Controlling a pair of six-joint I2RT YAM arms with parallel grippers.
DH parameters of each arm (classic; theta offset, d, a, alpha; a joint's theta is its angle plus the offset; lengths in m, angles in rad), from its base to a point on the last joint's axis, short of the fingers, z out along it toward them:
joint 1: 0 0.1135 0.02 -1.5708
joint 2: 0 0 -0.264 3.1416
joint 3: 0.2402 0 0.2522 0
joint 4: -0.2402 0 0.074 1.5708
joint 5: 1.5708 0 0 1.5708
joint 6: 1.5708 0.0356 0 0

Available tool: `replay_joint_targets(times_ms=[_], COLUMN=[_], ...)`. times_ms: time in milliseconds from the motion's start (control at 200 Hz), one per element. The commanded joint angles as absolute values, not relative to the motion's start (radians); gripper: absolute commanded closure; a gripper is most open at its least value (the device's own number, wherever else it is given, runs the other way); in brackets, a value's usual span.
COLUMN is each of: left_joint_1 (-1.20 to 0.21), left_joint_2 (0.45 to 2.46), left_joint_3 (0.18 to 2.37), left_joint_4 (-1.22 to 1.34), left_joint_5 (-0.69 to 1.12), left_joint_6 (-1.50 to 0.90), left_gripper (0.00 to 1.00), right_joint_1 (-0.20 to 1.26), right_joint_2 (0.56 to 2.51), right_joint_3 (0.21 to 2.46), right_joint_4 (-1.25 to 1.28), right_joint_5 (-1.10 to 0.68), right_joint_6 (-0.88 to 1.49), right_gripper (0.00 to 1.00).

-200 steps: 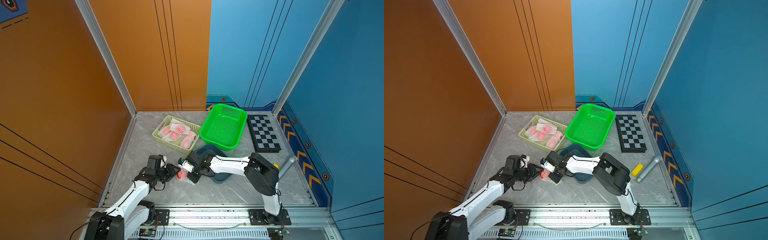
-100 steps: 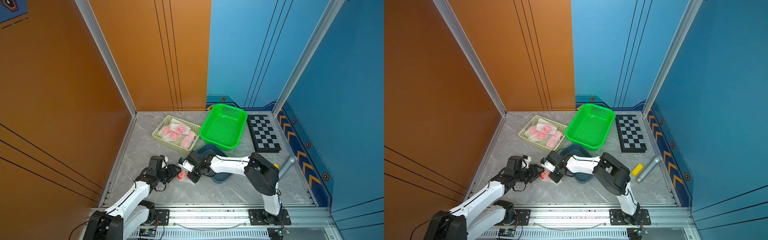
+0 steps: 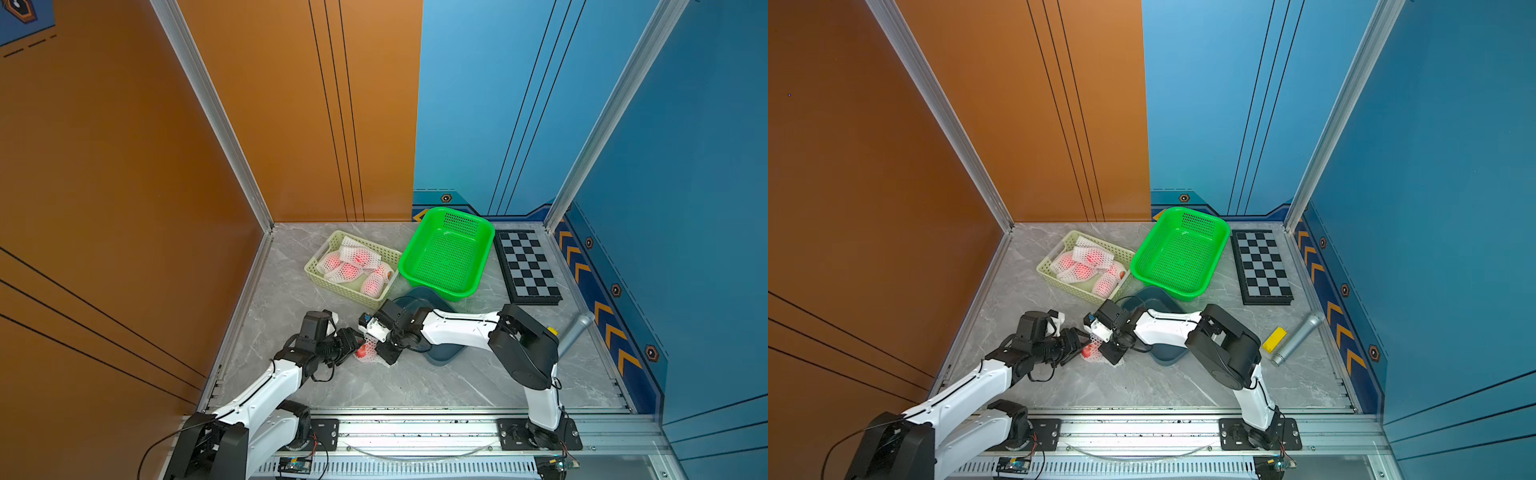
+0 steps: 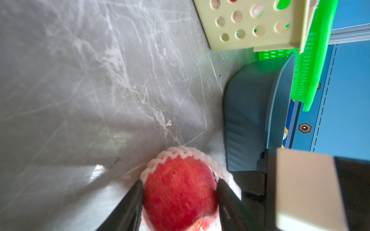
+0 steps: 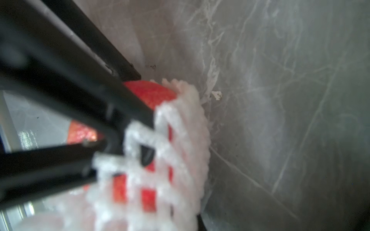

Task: Remove foam nets from apples
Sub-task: Remove the foam net from the apple.

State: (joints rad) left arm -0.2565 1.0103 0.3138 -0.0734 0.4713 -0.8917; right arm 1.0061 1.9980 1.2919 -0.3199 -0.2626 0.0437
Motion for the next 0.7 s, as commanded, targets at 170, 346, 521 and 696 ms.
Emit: replay_joint_targets(times_ms=[170, 346, 521, 696], left_joint_1=[-0.285, -0.291, -0.296, -0.296], left_joint_2=[1.018, 1.019, 1.02, 0.995], left_joint_3=[0.281, 0.274, 0.272, 0.283], left_joint_4=[-0.092, -0.092, -0.092, -0.109], left_joint_5=[0.505, 0.497, 0.485, 0.45], left_joint_6=[-0.887, -0.882, -0.881, -0.89], left_gripper=[0.39, 0.31, 0.31, 0.43], right_joint_1=[0.969, 0.973, 0.98, 0.991], right_joint_2=[1.994, 1.99, 1.991, 1.979], right_joint_3=[1.271, 1.267, 1.272, 1.263], right_joint_4=[-0.225, -0.189, -0.182, -0.183], right_joint_5=[-0.249, -0.264, -0.266, -0.261], right_joint_6=[0.1, 0.11, 0.111, 0.108], right_gripper=[1.0, 1.0, 1.0, 1.0])
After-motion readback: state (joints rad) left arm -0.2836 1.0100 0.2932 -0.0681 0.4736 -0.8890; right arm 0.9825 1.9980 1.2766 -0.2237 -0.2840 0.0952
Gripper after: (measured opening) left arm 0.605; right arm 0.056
